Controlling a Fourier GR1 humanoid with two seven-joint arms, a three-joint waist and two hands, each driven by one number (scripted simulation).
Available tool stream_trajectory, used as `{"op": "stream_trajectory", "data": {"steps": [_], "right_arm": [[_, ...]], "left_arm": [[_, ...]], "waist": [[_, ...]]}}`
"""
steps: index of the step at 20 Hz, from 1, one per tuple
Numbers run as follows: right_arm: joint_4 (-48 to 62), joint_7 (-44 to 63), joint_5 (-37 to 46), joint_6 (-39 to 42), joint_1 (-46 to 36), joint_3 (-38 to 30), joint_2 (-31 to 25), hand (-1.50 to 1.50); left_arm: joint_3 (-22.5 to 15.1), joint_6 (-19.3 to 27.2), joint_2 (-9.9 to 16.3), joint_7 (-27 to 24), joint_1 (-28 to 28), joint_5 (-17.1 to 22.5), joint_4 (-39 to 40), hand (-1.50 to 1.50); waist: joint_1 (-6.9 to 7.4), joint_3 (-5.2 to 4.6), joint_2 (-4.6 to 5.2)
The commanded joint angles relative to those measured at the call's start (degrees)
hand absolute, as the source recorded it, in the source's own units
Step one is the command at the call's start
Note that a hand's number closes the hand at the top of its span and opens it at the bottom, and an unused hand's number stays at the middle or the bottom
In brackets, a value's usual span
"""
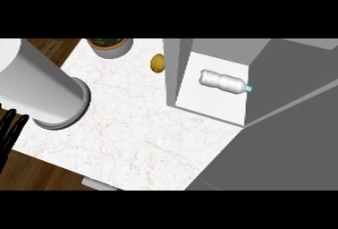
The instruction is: Pick up the bottled water, place it into the cabinet and close the cabinet
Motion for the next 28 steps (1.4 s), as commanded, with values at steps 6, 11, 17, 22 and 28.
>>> {"op": "stream_trajectory", "data": {"steps": [6,11,17,22,28], "right_arm": [[3.4,5.2,-4.7,-4.4,-3.4,2.0,6.8,1.50],[5.3,10.2,-1.8,-4.5,-10.0,-2.1,6.2,1.50],[12.3,16.6,-2.8,-5.9,-18.7,-3.9,9.4,1.50],[19.5,21.4,-4.2,-7.6,-27.0,-6.4,12.9,1.50],[30.8,25.6,-5.9,-10.1,-38.2,-8.1,19.9,1.50]], "left_arm": [[0.4,-1.0,0.1,0.0,-1.1,0.3,0.7,-1.50],[0.7,-0.9,0.8,0.5,-1.2,0.2,1.0,-1.50],[0.3,-1.2,0.1,0.9,-1.5,1.1,2.1,-1.50],[0.3,-1.6,0.2,0.9,-1.7,0.8,2.6,-1.50],[0.4,-2.2,-0.1,0.9,-1.8,1.1,3.7,-1.50]], "waist": [[-0.19,0.24,0.55],[0.16,0.21,-0.22],[-0.38,0.37,-0.34],[-0.17,0.43,-0.63],[-0.77,0.80,-1.03]]}}
